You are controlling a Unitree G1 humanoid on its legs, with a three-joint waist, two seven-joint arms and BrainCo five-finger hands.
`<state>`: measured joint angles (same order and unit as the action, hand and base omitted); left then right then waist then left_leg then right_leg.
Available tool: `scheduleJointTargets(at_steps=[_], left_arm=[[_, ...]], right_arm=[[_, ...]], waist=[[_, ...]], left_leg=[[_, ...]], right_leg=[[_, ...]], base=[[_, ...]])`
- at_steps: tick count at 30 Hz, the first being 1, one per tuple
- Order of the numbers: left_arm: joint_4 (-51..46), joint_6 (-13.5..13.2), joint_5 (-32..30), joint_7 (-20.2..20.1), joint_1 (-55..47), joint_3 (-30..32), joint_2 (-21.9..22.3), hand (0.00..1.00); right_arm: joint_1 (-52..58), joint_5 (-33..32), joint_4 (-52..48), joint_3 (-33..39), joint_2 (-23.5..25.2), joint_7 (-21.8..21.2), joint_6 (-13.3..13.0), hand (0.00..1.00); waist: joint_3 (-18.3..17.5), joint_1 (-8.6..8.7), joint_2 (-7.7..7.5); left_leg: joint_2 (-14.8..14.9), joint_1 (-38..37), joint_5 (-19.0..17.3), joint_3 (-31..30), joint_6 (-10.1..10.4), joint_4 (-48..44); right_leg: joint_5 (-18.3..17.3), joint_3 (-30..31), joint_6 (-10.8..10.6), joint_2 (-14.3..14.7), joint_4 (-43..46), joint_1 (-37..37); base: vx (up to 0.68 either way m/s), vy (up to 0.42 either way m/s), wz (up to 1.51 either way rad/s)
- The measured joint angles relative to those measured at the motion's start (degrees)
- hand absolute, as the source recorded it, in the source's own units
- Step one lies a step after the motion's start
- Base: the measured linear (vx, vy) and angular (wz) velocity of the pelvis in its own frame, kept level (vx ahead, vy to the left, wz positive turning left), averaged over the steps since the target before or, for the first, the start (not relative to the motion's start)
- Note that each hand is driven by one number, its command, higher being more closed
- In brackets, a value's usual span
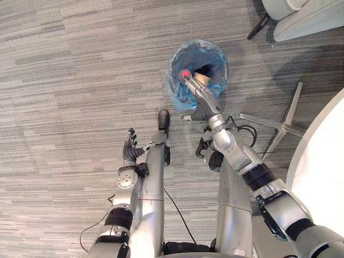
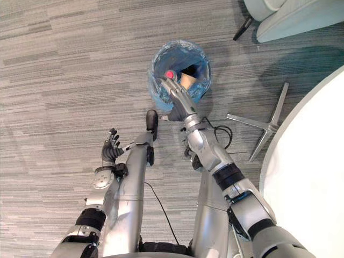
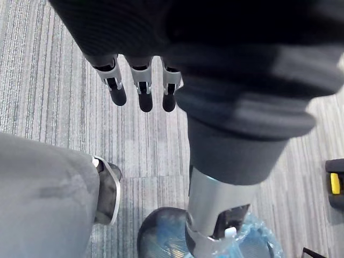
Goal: Gather rubbish on tea table into small bin, then transfer packed bag to large trash can.
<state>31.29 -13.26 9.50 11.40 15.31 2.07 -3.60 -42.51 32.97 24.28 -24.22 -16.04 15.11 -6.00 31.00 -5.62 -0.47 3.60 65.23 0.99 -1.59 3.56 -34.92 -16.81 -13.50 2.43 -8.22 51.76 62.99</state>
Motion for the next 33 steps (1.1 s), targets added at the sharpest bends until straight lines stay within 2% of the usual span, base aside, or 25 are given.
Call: scheduleJointTargets(at_steps=[4, 11, 13, 14, 19, 25, 30, 33], left_arm=[[-0.63, -1.11, 0.26, 0.01, 0.12, -0.19, -0.01, 0.0], [-1.82, -1.11, 2.64, 0.15, 1.44, -1.42, -0.12, 0.0], [-2.08, -1.01, 3.35, 0.14, 1.7, -1.73, -0.16, 0.0], [-2.4, -1.07, 3.51, 0.17, 1.73, -1.78, -0.15, 0.0], [-2.79, -1.15, 4.51, 0.17, 2.17, -1.94, -0.11, 0.0], [-3.72, -1.08, 4.58, 0.22, 2.16, -1.92, -0.19, 0.0], [-3.88, -1.02, 4.55, 0.23, 2.15, -1.84, -0.18, 0.0], [-3.99, -0.76, 4.52, 0.22, 2.15, -1.8, -0.16, 0.0]], right_arm=[[-2.77, 1.4, 4.73, -1.2, -1.45, 1.02, 0.99, 0.0], [-7.58, 1.62, 13.72, -1.14, -3.21, 1.81, 3.05, 0.0], [-8.31, 1.98, 16.0, -1.19, -3.11, 2.12, 3.89, 0.0], [-8.58, 2.03, 17.65, -1.2, -3.12, 2.2, 4.26, 1.0], [-10.1, 2.48, 22.12, -1.27, -2.96, 2.22, 5.09, 1.0], [-9.9, 2.36, 22.18, -1.57, -2.89, 2.23, 5.23, 1.0], [-9.65, 0.64, 21.24, -1.3, -2.81, 2.36, 5.09, 1.0], [-8.09, -1.02, 17.36, -0.72, -2.84, 2.53, 5.04, 1.0]], waist=[[0.0, -0.09, 0.01], [0.01, -1.47, 0.02], [-0.01, -1.36, 0.09], [-0.01, -1.47, 0.08], [-0.05, -1.56, 0.14], [-0.09, -1.57, 0.22], [-0.17, -1.56, 0.37], [-0.21, -1.49, 0.39]], left_leg=[[-0.44, 1.79, 0.41, -1.18, 0.19, 0.23], [-1.08, 5.23, 0.87, -1.71, 0.34, 0.54], [-1.64, 5.97, 0.96, -2.23, 0.43, 0.43], [-1.88, 6.38, 0.96, -2.41, 0.43, 0.14], [-2.66, 7.67, 0.94, -2.82, 0.43, -0.3], [-2.65, 8.47, 0.8, -2.98, 0.27, -1.39], [-2.48, 8.46, 0.59, -2.88, 0.56, -1.76], [-2.46, 8.45, 0.79, -2.85, 0.26, -2.29]], right_leg=[[-0.13, -0.88, -0.06, -0.26, 0.27, 1.41], [-0.33, -1.43, -0.18, -1.08, 1.29, 5.01], [-0.69, -1.95, -0.12, -1.74, 1.95, 5.62], [-1.03, -2.18, 0.07, -2.01, 2.28, 5.88], [-1.77, -2.45, -0.19, -2.83, 3.42, 6.98], [-1.93, -2.5, 0.04, -2.82, 4.24, 7.5], [-2.01, -2.5, 0.13, -2.77, 4.51, 7.5], [-2.13, -2.43, 0.36, -2.79, 5.07, 7.5]], base=[[-0.01, -0.013, 0.11], [-0.02, -0.01, 0.08], [-0.02, -0.004, 0.19], [-0.02, -0.004, 0.21], [-0.02, -0.004, 0.13], [-0.03, 0.001, 0.01], [-0.06, 0.007, -0.01], [-0.06, 0.007, 0.0]])
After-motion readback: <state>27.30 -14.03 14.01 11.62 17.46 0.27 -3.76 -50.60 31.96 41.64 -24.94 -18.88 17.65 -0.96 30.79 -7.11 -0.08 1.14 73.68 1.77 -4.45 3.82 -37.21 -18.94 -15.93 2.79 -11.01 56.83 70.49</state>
